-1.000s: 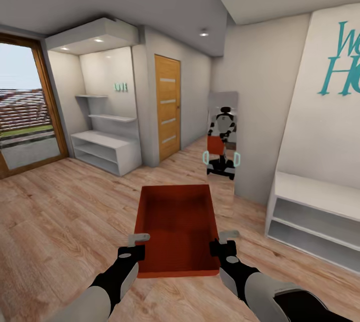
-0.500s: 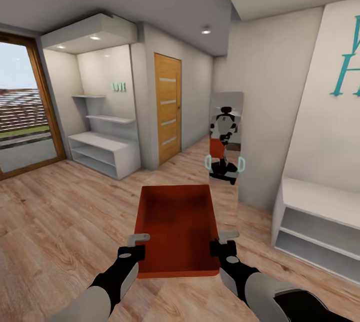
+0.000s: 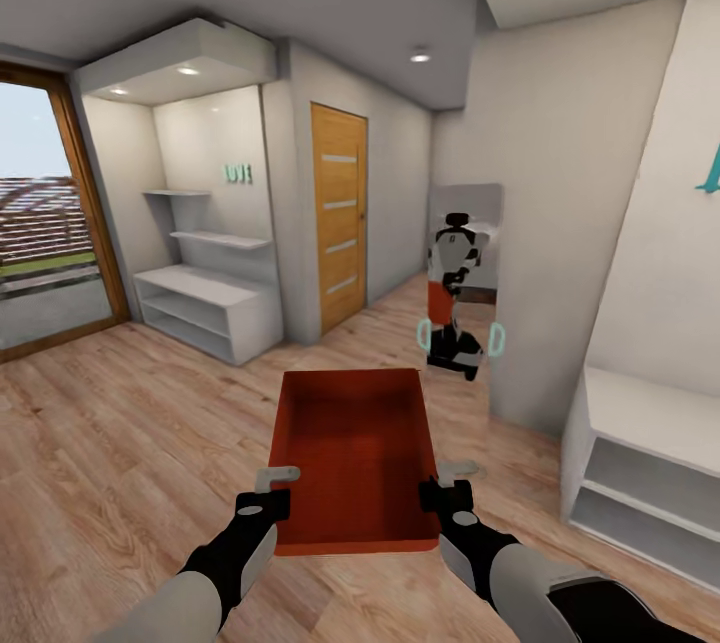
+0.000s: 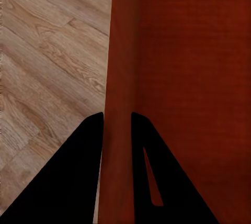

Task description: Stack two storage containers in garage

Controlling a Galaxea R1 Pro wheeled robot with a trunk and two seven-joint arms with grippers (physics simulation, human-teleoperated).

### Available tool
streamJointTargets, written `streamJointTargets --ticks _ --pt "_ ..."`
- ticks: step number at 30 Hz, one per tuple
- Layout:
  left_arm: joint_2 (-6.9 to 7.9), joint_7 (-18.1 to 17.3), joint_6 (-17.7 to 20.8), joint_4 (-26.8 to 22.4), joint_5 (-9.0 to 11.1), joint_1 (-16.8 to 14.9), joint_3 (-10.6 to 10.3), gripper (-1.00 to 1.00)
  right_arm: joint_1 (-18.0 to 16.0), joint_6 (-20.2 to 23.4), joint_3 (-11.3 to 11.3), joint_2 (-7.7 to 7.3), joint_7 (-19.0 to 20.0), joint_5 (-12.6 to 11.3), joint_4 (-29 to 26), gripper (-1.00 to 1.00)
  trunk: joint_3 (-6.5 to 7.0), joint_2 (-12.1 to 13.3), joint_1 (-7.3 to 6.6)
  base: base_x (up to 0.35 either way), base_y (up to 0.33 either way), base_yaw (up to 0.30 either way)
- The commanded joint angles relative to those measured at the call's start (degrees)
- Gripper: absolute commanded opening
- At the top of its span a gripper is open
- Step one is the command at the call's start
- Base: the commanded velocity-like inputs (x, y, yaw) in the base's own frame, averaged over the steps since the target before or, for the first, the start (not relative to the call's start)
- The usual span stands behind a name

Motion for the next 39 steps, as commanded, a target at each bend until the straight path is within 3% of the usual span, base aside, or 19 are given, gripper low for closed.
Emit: streamJointTargets --ticks 1,23,39 --pt "0.01 1.7 -0.08 -0.33 -1.4 -0.08 1.24 -1.0 0.0 0.19 -1.81 0.02 0.07 0.76 0.14 -1.0 -0.08 -0.06 0.04 0.322 0.0 0.222" --pt "0.01 1.7 -0.08 -0.36 -1.4 -0.08 1.24 -1.0 0.0 0.15 -1.81 0.04 0.08 0.77 0.14 -1.0 -0.08 -0.06 0.04 0.322 0.0 0.257" --pt "0.01 1.7 -0.08 -0.38 -1.4 -0.08 1.24 -1.0 0.0 0.23 -1.81 0.05 0.07 0.78 0.14 -1.0 -0.08 -0.06 0.04 0.322 0.0 0.017"
